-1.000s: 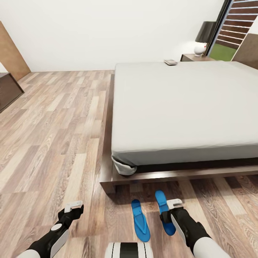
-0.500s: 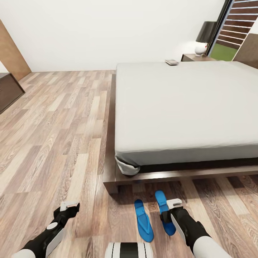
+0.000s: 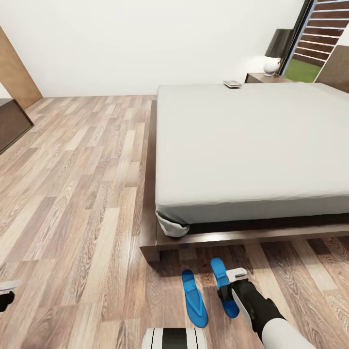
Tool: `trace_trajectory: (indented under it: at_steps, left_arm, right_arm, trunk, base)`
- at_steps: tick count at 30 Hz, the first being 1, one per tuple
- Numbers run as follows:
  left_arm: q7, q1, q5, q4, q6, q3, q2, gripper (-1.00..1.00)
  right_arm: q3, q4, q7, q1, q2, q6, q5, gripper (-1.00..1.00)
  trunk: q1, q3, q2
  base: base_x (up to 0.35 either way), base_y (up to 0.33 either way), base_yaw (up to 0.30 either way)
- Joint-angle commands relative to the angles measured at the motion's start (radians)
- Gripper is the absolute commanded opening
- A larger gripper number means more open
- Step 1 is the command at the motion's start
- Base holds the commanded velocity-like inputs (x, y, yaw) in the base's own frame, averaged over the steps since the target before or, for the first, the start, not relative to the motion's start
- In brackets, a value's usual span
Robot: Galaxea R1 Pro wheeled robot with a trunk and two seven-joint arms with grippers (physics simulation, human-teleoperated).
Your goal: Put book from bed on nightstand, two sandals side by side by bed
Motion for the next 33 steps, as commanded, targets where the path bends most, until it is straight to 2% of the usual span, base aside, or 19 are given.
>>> trace_trajectory:
  at_steps: [1, 4, 6, 9, 24, 27, 31, 33]
  left_arm:
    - [0.016, 0.001, 0.007, 0.030, -0.005, -0.010, 0.022, 1.00]
    - [0.038, 0.004, 0.005, 0.079, -0.018, -0.010, 0.040, 1.00]
    - [0.061, 0.006, 0.004, 0.120, -0.058, -0.010, 0.053, 1.00]
    - [0.082, 0.007, 0.003, 0.138, -0.082, -0.011, 0.058, 1.00]
    - [0.105, 0.008, 0.002, 0.150, -0.099, -0.014, 0.062, 1.00]
    - [0.105, 0.008, 0.002, 0.150, -0.099, -0.015, 0.062, 1.00]
    - [0.107, 0.008, 0.002, 0.150, -0.100, -0.016, 0.061, 1.00]
    - [0.108, 0.008, 0.002, 0.150, -0.100, -0.017, 0.061, 1.00]
  right_arm:
    - [0.003, 0.001, -0.001, 0.000, 0.002, 0.006, 0.024, -1.00]
    - [0.002, 0.002, -0.001, -0.001, 0.006, 0.006, 0.039, -1.00]
    - [0.002, 0.003, -0.001, -0.001, 0.010, 0.006, 0.048, -1.00]
    - [0.002, 0.004, -0.001, -0.002, 0.014, 0.006, 0.052, -1.00]
    - [0.002, 0.003, -0.001, -0.003, 0.018, 0.006, 0.055, -1.00]
    - [0.002, 0.005, -0.001, -0.015, 0.019, 0.006, 0.054, -1.00]
    - [0.002, 0.009, -0.002, -0.040, 0.030, 0.005, 0.053, -1.00]
    - [0.002, 0.010, -0.002, -0.051, 0.034, 0.005, 0.053, -1.00]
  trunk:
    - [0.000, -0.001, 0.000]
    - [0.000, -0.001, 0.000]
    - [0.000, -0.001, 0.000]
    - [0.000, -0.001, 0.000]
    - [0.006, -0.055, -0.004]
    - [0.008, -0.066, -0.004]
    - [0.008, -0.066, -0.004]
    - [0.008, -0.074, -0.005]
  base:
    - [0.000, 0.000, 0.000]
    - [0.000, 0.000, 0.000]
    - [0.000, 0.000, 0.000]
    - [0.000, 0.000, 0.000]
    - [0.000, 0.000, 0.000]
    - [0.000, 0.000, 0.000]
    - [0.000, 0.000, 0.000]
    - [0.000, 0.000, 0.000]
